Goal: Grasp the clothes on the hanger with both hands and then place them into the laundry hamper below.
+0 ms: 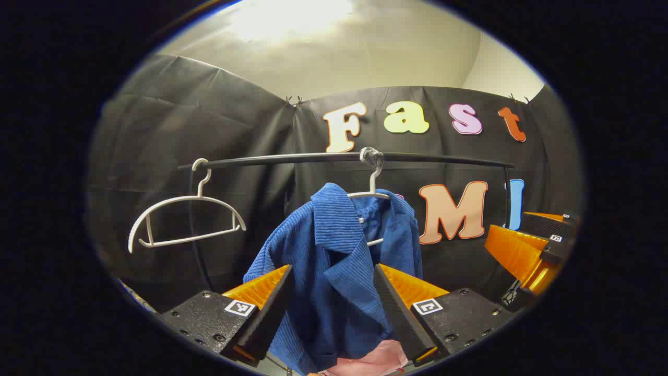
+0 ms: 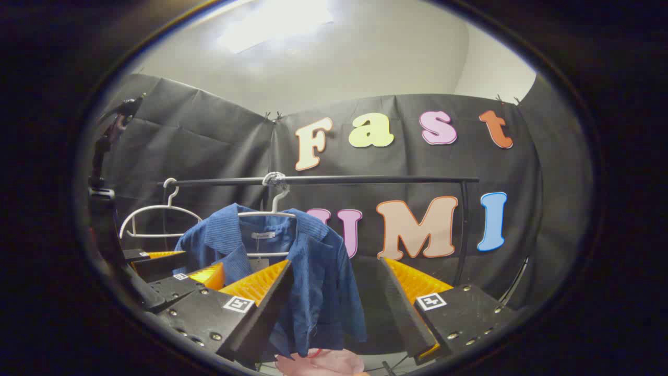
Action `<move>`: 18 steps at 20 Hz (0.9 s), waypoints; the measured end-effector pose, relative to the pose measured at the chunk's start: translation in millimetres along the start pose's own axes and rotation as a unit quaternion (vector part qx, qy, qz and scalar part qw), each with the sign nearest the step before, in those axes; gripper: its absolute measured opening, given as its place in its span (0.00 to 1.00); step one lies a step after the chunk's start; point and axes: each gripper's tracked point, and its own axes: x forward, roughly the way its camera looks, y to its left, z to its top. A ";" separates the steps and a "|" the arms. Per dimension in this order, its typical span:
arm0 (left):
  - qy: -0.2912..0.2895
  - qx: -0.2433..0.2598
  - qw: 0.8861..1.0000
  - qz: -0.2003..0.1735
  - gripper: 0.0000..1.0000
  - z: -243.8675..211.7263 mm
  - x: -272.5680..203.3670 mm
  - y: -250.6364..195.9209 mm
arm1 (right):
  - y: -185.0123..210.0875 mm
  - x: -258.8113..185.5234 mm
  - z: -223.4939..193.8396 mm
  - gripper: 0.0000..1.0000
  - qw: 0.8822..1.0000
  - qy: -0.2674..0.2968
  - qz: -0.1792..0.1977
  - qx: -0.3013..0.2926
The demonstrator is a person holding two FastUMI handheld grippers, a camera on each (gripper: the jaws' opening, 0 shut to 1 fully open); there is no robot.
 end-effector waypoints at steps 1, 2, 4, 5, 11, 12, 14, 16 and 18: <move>0.001 0.002 1.000 -0.004 0.93 -1.0 0.7 -2.7 | 0.0 1.3 1.5 0.96 1.000 -0.001 0.000 0.002; 0.003 0.003 1.000 -0.008 0.93 -2.2 1.6 -4.9 | -0.5 1.7 2.2 0.97 1.000 -0.001 -0.001 0.003; 0.003 0.002 1.000 -0.015 0.93 -2.8 2.4 -8.0 | -1.6 1.8 2.2 0.97 1.000 -0.003 -0.003 0.003; 0.002 0.000 1.000 -0.017 0.93 -2.6 2.5 -9.6 | -2.5 1.6 2.5 0.97 1.000 -0.005 -0.005 0.002; 0.009 0.000 1.000 -0.024 0.93 -7.8 4.7 -14.3 | 1.0 -1.6 0.6 0.97 1.000 -0.005 -0.007 -0.009; 0.013 -0.001 1.000 -0.026 0.93 -10.8 4.4 -15.1 | 0.8 -3.0 -0.4 0.97 1.000 -0.005 -0.008 -0.010; 0.019 -0.002 0.999 -0.029 0.93 -14.7 4.2 -16.2 | 1.0 -4.5 -1.6 0.97 1.000 -0.002 -0.009 -0.013; 0.024 -0.003 0.999 -0.029 0.93 -17.7 4.3 -16.1 | 1.1 -5.9 -2.2 0.97 1.000 -0.001 -0.010 -0.016; 0.026 -0.003 0.999 -0.027 0.93 -19.0 3.7 -15.0 | 1.3 -7.6 -1.8 0.97 1.000 -0.001 -0.010 -0.018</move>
